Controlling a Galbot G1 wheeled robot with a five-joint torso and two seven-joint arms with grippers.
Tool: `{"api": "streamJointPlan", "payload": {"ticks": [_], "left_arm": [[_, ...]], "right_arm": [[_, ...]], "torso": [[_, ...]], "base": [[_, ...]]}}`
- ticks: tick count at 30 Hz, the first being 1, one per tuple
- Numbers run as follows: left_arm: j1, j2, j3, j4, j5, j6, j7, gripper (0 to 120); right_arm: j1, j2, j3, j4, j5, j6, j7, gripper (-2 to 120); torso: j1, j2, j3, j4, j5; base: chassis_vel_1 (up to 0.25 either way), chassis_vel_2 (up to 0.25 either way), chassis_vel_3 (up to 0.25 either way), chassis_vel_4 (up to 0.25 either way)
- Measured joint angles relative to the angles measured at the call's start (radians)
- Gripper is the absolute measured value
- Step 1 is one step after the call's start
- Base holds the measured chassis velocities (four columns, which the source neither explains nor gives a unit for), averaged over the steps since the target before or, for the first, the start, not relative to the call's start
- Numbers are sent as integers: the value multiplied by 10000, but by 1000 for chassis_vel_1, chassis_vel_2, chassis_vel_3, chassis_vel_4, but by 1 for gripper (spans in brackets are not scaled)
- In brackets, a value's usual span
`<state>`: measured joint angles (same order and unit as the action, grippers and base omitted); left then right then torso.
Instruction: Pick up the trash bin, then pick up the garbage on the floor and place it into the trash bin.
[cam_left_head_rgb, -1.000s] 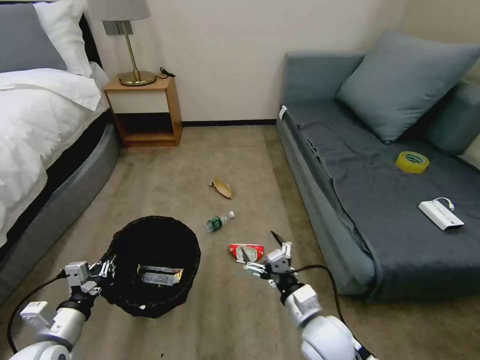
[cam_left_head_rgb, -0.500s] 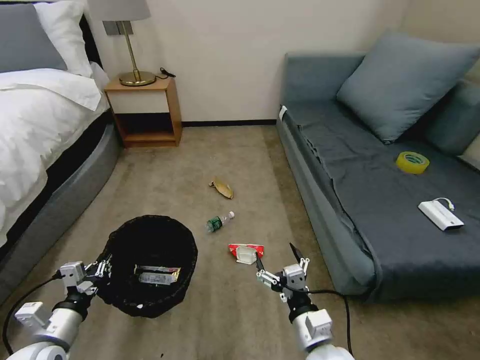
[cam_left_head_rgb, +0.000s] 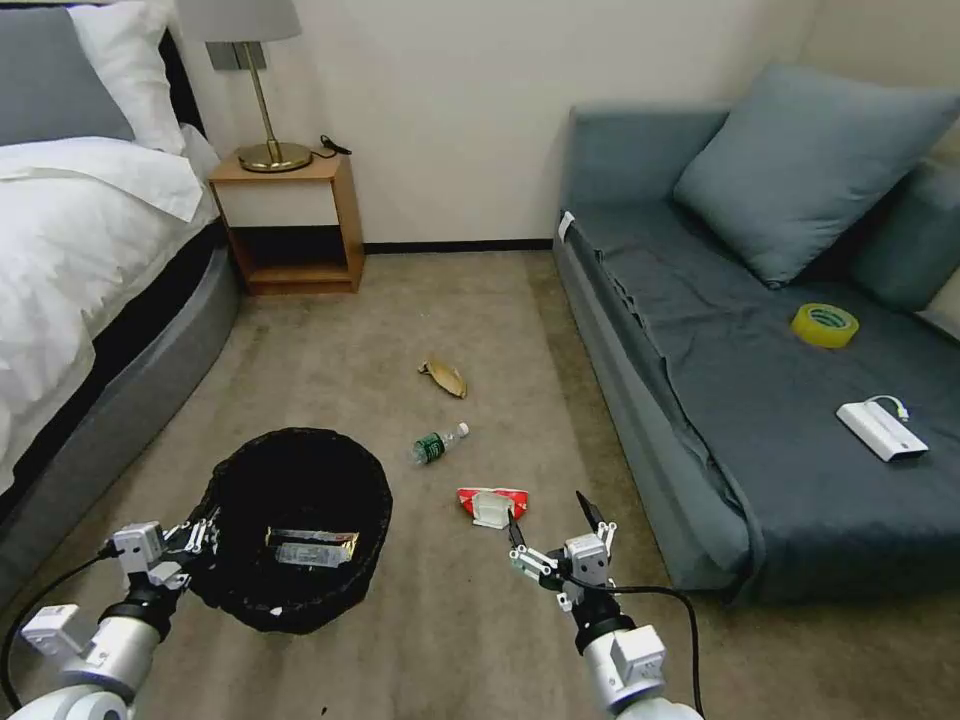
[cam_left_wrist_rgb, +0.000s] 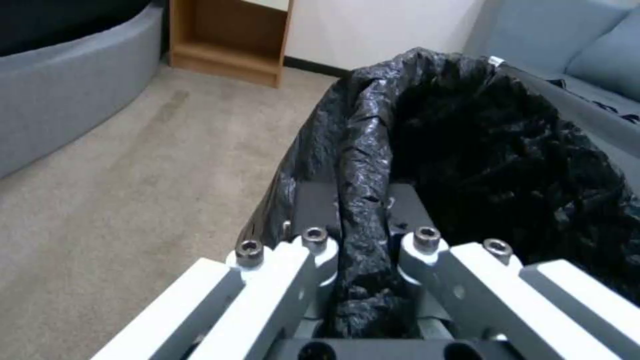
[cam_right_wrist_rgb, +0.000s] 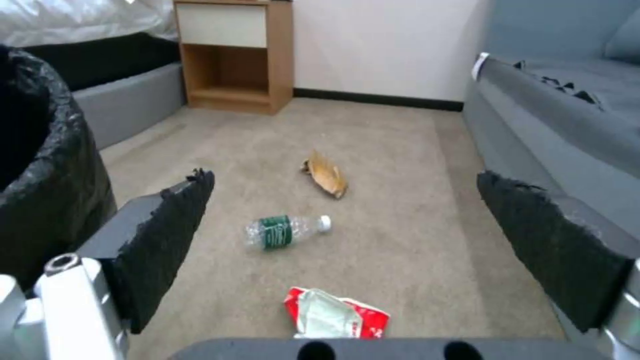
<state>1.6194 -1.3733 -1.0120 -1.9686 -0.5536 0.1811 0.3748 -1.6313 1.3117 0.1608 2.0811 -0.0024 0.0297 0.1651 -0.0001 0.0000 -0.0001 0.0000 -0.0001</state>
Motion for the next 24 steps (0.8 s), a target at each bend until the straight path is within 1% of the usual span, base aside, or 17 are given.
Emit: {"api": "streamJointPlan", "payload": {"ticks": [8,17,24], "left_arm": [[-29,12,5,36,-3,-24,22,6],[-73,105,-90,109,-58,-29,17,6],[-88,258,-157,134,-85,-18,9,6]], "right_arm": [[-37,39,-55,16,-30,-139,-114,100],[-37,50,-77,20,16,-234,-189,100],[-21,32,-88,-50,37,-175,-252,100]], "torso": [[0,0,0,0,0],[0,0,0,0,1],[0,1,0,0,1]], "base": [[0,0,0,0],[0,0,0,0],[0,0,0,0]]}}
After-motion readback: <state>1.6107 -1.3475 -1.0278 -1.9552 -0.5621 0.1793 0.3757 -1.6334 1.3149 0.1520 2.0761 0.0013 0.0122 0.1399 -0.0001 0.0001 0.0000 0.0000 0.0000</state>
